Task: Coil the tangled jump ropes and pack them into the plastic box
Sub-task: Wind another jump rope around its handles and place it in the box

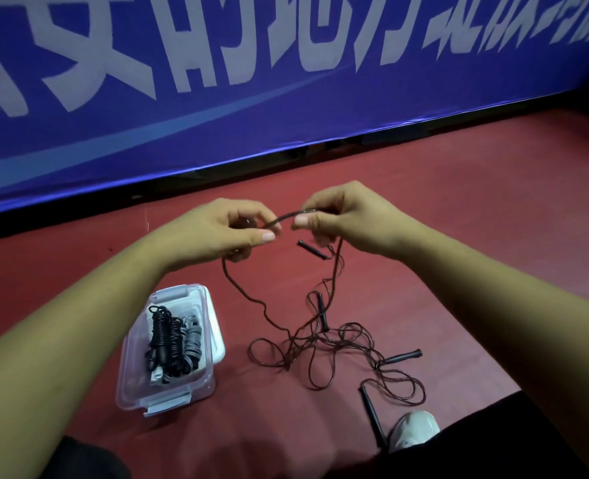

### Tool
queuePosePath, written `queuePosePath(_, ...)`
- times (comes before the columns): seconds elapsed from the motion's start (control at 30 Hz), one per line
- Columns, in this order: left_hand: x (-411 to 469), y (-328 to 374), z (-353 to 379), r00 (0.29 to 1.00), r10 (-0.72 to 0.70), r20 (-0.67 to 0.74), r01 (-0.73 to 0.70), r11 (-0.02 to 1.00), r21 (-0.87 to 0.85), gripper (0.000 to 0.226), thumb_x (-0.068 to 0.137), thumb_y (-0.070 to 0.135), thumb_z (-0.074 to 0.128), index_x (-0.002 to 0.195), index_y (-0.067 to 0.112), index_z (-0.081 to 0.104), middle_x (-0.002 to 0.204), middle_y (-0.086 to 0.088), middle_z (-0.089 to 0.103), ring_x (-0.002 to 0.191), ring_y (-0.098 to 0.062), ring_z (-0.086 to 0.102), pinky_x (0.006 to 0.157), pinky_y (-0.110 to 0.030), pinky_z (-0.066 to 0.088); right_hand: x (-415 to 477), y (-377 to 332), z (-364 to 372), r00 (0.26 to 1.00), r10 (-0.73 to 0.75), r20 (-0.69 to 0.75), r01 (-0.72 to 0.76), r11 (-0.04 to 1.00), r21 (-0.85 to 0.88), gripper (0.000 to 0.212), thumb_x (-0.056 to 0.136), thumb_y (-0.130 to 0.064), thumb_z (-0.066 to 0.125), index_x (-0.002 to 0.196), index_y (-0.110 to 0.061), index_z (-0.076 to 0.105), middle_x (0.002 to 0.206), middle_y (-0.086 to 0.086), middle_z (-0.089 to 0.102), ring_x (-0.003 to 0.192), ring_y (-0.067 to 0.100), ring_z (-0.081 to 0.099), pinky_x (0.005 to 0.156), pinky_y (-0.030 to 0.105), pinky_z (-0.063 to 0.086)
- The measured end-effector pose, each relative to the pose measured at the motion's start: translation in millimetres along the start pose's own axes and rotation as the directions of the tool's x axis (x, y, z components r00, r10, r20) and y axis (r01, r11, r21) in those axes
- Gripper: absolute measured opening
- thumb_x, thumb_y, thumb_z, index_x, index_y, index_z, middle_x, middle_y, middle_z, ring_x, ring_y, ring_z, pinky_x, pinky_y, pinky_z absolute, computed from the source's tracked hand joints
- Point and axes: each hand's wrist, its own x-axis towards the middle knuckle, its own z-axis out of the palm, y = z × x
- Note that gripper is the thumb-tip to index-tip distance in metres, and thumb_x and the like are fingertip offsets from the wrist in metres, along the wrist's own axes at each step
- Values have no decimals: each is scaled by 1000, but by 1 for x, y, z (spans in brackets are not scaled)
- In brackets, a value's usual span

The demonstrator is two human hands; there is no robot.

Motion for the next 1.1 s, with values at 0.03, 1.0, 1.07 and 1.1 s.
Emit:
queuePosePath(0.03, 2, -2, -1, 998, -10, -60, 8, 999, -40, 30, 83, 24, 77, 111, 21, 64, 69, -10, 53, 58, -19, 49, 55, -26, 41, 2, -1, -3, 999, -11, -33, 13, 998, 68, 19, 95, -24, 65, 91, -8, 73, 57, 7, 55, 52, 21, 47, 50, 32, 40)
queuePosePath(1.0, 5, -71, -26, 988, -152, 40, 153, 988, -7, 72, 74, 75, 63, 91, 5, 61, 61, 2, 48, 74, -24, 69, 77, -21, 51, -4, 30, -57, 911, 311, -272, -323, 946, 1, 28, 90, -31, 72, 89, -3, 75, 64, 12, 63, 57, 11, 58, 64, 24, 47)
queuePosePath(1.07, 7, -48, -21, 997, -80, -3, 79, 992, -99, 49, 91, 55, 55, 89, 6, 60, 58, 0, 38, 64, -24, 61, 73, -25, 49, -11, 37, -52, 901, 420, -110, -431, 835, -343, 64, 74, -40, 85, 125, -6, 66, 110, 14, 72, 94, 13, 66, 85, 27, 51)
queuePosePath(1.1, 8, -35, -17, 999, -37, -12, 35, 995, -92, 40, 95, 46, 51, 88, 7, 61, 58, -3, 35, 59, -22, 57, 69, -26, 46, -10, 37, -49, 908, 412, -80, -411, 833, -371, 87, 68, -41, 87, 141, -8, 53, 130, 9, 65, 114, 16, 62, 100, 31, 47)
